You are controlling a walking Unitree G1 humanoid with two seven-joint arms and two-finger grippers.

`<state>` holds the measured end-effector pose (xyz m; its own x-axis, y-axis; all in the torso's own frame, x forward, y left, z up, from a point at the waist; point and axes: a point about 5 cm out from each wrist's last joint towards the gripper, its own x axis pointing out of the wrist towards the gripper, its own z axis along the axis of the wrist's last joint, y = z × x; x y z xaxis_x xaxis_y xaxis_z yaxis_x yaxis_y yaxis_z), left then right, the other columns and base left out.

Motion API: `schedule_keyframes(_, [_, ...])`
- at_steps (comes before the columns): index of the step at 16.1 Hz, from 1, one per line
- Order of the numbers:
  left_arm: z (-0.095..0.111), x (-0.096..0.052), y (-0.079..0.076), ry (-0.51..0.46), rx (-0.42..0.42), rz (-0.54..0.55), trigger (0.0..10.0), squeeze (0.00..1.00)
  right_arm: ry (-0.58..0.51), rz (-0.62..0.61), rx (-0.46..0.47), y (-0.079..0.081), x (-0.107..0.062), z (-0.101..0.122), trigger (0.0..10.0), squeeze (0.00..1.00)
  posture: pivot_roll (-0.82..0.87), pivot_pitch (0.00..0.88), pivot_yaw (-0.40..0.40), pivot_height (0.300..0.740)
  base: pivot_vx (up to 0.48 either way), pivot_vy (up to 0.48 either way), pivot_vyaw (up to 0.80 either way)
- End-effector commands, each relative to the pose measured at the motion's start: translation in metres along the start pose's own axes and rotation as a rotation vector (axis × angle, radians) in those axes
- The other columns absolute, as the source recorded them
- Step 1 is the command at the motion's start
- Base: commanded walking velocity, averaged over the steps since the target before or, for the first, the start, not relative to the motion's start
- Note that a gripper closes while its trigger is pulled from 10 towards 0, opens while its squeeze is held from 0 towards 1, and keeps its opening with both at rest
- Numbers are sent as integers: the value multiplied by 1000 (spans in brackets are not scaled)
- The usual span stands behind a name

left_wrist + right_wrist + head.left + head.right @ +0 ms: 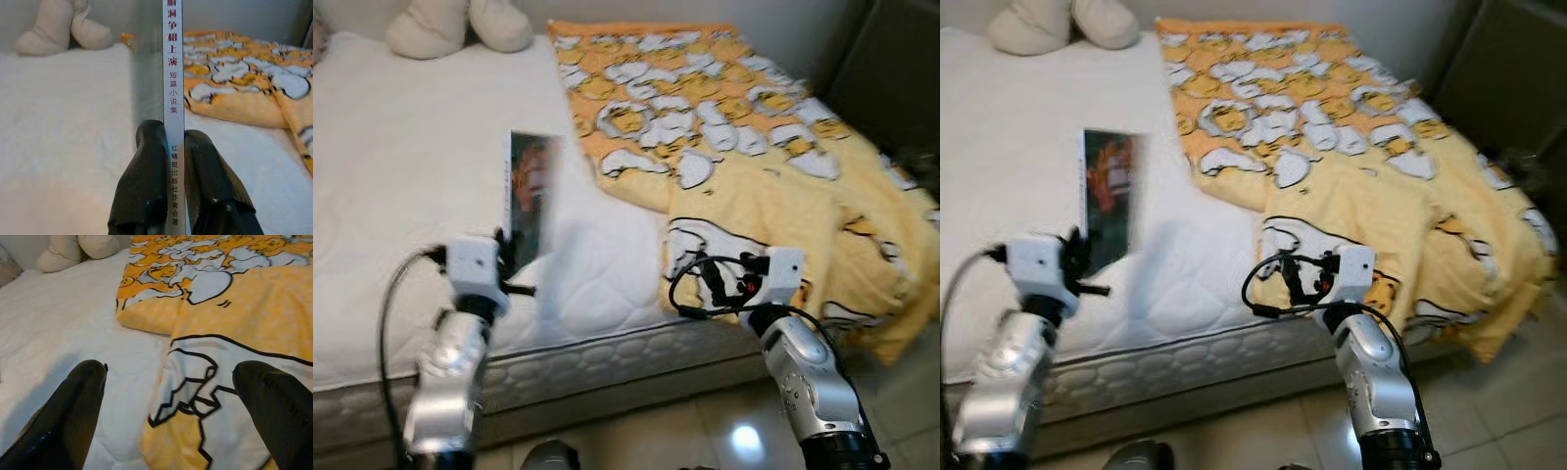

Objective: Clean up the room

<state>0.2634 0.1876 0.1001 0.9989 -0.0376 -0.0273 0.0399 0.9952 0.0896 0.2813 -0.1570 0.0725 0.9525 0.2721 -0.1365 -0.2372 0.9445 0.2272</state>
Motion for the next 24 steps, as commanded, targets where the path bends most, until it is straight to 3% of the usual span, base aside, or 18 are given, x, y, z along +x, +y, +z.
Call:
schedule_keyframes(1, [5,-1,-9,-11,21,2,10000,0,14,17,-19,1,-1,-5,10000,0,43,0,-46,740,0,0,0])
schedule_keyframes(4, [-11,-4,-18,81,-25,45,10000,0,60,109,-48,18,-3,-18,10000,0,45,0,-47,740,0,0,0])
schedule_keyframes(7, [-12,-3,-19,120,-22,73,10000,0,56,64,-23,8,-3,-19,10000,0,44,0,-40,740,0,420,0])
schedule_keyframes(12, [-10,-1,-25,123,8,66,10000,0,58,73,-34,7,-3,-19,10000,0,40,0,-39,740,0,461,0])
schedule_keyframes(16, [-7,-3,-18,113,61,103,10000,0,75,115,-56,7,-2,-21,10000,31,54,0,-50,740,0,0,0])
schedule_keyframes(20, [-2,-2,-23,86,72,93,10000,0,85,139,-62,9,1,-21,10000,55,63,0,-57,740,0,0,0])
schedule_keyframes(21, [-3,-2,-23,87,75,93,10000,0,84,136,-60,8,1,-21,10000,55,63,0,-57,740,0,0,0])
schedule_keyframes(22, [-7,-4,-18,107,71,109,10000,0,121,56,-85,2,5,-24,10000,0,66,0,-59,740,0,0,0])
schedule_keyframes(24, [-11,-4,-14,122,83,119,10000,0,64,77,-52,1,3,-17,10000,0,66,0,-60,740,0,0,0])
